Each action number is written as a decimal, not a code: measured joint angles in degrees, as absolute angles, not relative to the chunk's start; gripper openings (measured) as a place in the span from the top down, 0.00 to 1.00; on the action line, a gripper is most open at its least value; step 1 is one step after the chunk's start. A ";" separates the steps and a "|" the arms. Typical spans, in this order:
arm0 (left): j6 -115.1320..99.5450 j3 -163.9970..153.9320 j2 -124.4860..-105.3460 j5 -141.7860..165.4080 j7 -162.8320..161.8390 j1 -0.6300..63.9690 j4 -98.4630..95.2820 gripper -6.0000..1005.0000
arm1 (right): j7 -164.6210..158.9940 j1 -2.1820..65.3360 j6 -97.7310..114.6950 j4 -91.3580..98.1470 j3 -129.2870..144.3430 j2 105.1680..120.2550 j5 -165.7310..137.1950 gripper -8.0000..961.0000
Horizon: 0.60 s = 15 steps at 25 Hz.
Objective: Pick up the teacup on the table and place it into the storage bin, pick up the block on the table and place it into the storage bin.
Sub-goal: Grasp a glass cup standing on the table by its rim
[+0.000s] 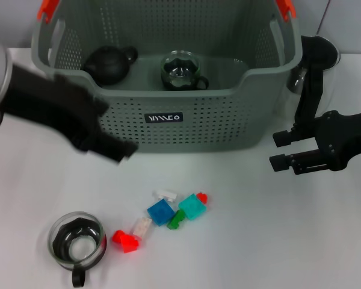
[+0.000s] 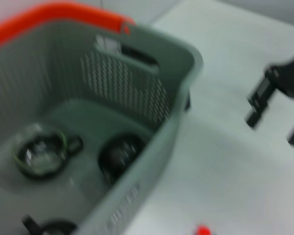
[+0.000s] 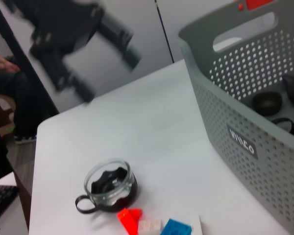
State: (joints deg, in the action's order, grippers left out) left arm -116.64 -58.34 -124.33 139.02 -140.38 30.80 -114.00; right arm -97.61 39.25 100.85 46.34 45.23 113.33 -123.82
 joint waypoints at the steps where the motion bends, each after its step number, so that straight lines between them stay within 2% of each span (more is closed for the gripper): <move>1: -117.43 -58.62 -124.28 139.13 -140.63 30.42 -114.02 0.13 | -97.63 39.41 100.80 46.12 44.90 113.40 -123.78 0.33; 6: -118.48 -62.47 -123.94 143.54 -141.46 27.86 -112.40 0.13 | -97.94 40.16 99.57 45.03 44.24 114.11 -123.70 0.33; 15: -118.28 -69.59 -124.33 151.72 -142.12 28.25 -102.79 0.13 | -98.17 41.79 97.74 44.54 44.19 115.14 -123.65 0.33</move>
State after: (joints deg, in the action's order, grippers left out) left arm -118.28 -69.59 -124.33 151.72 -142.12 28.25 -102.79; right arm -98.17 41.79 97.74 44.54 44.20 115.14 -123.65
